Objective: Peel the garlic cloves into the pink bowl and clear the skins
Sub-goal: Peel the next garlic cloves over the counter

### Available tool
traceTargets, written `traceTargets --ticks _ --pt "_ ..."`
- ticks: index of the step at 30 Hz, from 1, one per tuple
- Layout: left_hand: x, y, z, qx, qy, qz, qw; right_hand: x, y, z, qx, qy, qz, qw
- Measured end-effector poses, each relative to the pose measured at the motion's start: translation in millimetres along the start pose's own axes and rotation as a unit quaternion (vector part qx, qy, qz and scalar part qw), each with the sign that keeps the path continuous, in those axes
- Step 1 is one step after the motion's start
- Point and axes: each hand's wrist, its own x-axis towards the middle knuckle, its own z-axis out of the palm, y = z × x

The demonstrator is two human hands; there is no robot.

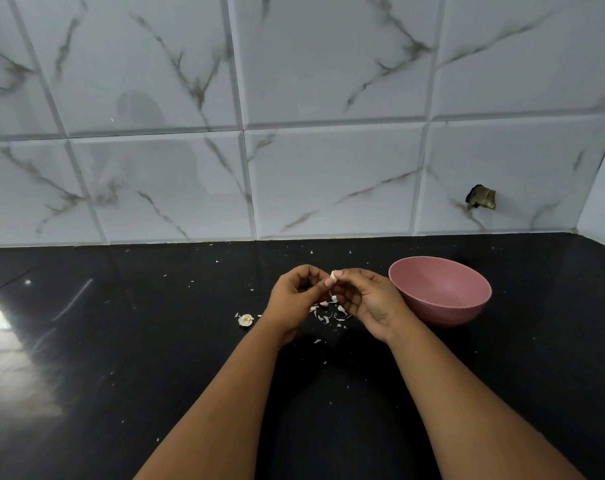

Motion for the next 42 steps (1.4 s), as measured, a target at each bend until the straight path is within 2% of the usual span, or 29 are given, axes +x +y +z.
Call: traceTargets --ticks 6,9,12,15,24,29,36,42 --pt "0 3 -3 -0.048 -0.019 -0.014 0.999 3 -3 -3 -0.008 -0.028 0.01 1.0" --pt "0 1 -4 -0.031 -0.011 -0.017 0.999 4 1 -2 -0.133 0.001 -0.07 0.989" --pt "1 -1 -6 -0.015 0.001 -0.016 1.0 6 5 -2 -0.275 0.048 -0.156 0.947" --pt "2 -3 -7 0.001 0.012 -0.014 1.0 8 6 -4 -0.37 0.069 -0.196 0.906" --pt "3 -5 -6 0.008 0.012 -0.005 1.0 7 5 -5 -0.415 0.079 -0.213 0.881" --pt "2 -6 -5 0.021 0.007 -0.011 1.0 8 5 -4 -0.457 0.094 -0.237 0.852" --pt "1 -4 -3 -0.039 0.0 -0.055 0.998 8 7 0 -0.296 0.08 -0.167 0.937" --pt "0 -2 -1 -0.053 -0.022 -0.077 0.995 7 8 5 -0.153 0.03 -0.102 0.982"
